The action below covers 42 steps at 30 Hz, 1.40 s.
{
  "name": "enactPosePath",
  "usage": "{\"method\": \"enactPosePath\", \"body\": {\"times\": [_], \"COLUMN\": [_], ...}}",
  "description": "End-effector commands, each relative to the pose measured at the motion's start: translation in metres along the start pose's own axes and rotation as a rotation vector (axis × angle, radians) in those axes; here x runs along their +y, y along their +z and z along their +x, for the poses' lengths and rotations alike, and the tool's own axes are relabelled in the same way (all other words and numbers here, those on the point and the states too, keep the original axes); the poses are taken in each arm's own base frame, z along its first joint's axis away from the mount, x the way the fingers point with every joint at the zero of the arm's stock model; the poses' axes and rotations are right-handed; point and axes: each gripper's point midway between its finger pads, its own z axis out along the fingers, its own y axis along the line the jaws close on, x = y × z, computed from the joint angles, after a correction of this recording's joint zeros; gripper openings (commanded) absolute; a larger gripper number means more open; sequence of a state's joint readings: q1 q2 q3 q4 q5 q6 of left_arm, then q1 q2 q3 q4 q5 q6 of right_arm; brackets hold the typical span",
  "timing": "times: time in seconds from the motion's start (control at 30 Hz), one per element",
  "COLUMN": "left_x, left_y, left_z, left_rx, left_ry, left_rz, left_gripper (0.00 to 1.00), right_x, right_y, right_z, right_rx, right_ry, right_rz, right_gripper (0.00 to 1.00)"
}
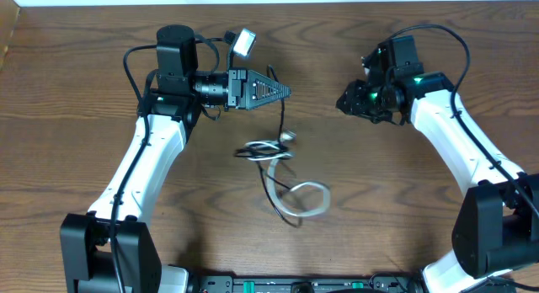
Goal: Untangle cables
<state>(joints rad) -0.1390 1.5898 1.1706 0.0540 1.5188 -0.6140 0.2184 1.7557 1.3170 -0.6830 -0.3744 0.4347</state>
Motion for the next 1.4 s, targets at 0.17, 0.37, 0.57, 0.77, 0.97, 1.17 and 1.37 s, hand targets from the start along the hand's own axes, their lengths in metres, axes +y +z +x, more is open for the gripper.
{"method": "enactPosePath", "body": {"times": [0.17,0.37,0.57,0.77,0.97,1.17,1.37], "left_x": [0.0,0.012,0.031,0.043,0.044,0.044,0.044], "left_y": [-0.003,-0.005,-0.011,-0.017,-0.017,-0.017,-0.017], "left_z": [-0.011,-0.022,-0.038,-0.047,-0.048,-0.048,-0.048], "left_rx": [-0.054,-0.117,-0.214,-0.277,-0.281,-0.281,-0.281], "left_ry": [0.014,-0.005,-0.015,-0.026,-0.028,-0.028,-0.028], "left_rz": [-0.053,-0.124,-0.234,-0.304,-0.309,-0.309,-0.309], "left_gripper": [0.08,0.08,0.07,0.07,0.07,0.07,0.08], "right_x": [0.069,0.072,0.07,0.081,0.085,0.088,0.096], "right_y": [-0.007,-0.006,-0.001,0.003,0.016,0.033,0.052], "right_z": [0.026,0.029,0.029,0.04,0.046,0.048,0.038], "right_rx": [0.086,0.095,0.115,0.161,0.169,0.184,0.159], "right_ry": [-0.345,-0.333,-0.185,-0.068,0.025,0.066,0.083], "right_rz": [-0.388,-0.389,-0.337,-0.329,-0.264,-0.261,-0.303], "right_gripper": [0.49,0.56,0.61,0.59,0.57,0.57,0.55]}}
